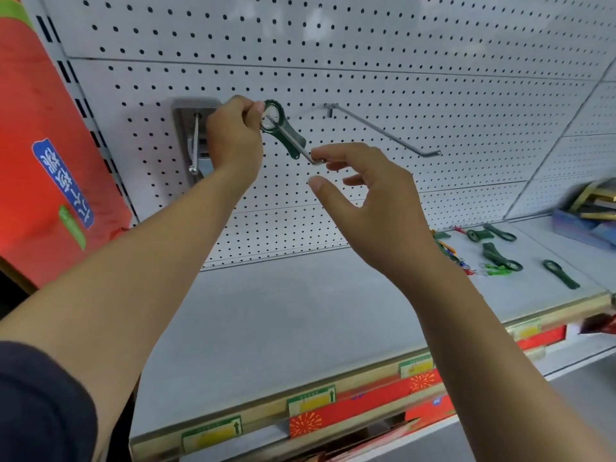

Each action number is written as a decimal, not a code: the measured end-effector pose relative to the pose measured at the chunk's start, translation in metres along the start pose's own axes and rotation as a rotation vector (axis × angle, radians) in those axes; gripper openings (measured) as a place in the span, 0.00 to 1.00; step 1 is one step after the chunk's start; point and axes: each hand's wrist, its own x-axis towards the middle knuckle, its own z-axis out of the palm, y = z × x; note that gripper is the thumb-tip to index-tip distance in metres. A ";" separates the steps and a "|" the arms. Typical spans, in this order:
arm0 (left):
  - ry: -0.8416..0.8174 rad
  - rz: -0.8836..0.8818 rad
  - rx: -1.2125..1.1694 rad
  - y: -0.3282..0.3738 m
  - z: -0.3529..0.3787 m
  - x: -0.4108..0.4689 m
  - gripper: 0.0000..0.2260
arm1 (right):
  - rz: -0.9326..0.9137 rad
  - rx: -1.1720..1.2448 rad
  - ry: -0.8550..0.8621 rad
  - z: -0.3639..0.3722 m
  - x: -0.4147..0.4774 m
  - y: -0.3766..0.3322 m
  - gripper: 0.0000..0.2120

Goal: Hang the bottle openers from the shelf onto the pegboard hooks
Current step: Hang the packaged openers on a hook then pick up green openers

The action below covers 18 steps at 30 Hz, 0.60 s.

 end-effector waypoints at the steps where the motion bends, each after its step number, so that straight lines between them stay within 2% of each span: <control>1: 0.003 -0.010 0.003 -0.002 0.001 0.003 0.12 | -0.002 -0.009 -0.002 0.000 0.000 -0.001 0.12; 9: 0.034 -0.090 0.073 -0.009 0.002 0.013 0.14 | -0.003 -0.028 -0.016 0.001 -0.001 0.000 0.13; 15: -0.042 -0.051 0.182 -0.007 -0.005 0.012 0.14 | 0.013 -0.031 -0.028 -0.001 -0.002 -0.001 0.14; 18: -0.072 -0.017 0.151 -0.005 -0.013 0.006 0.12 | 0.005 -0.019 -0.025 0.000 -0.005 0.000 0.16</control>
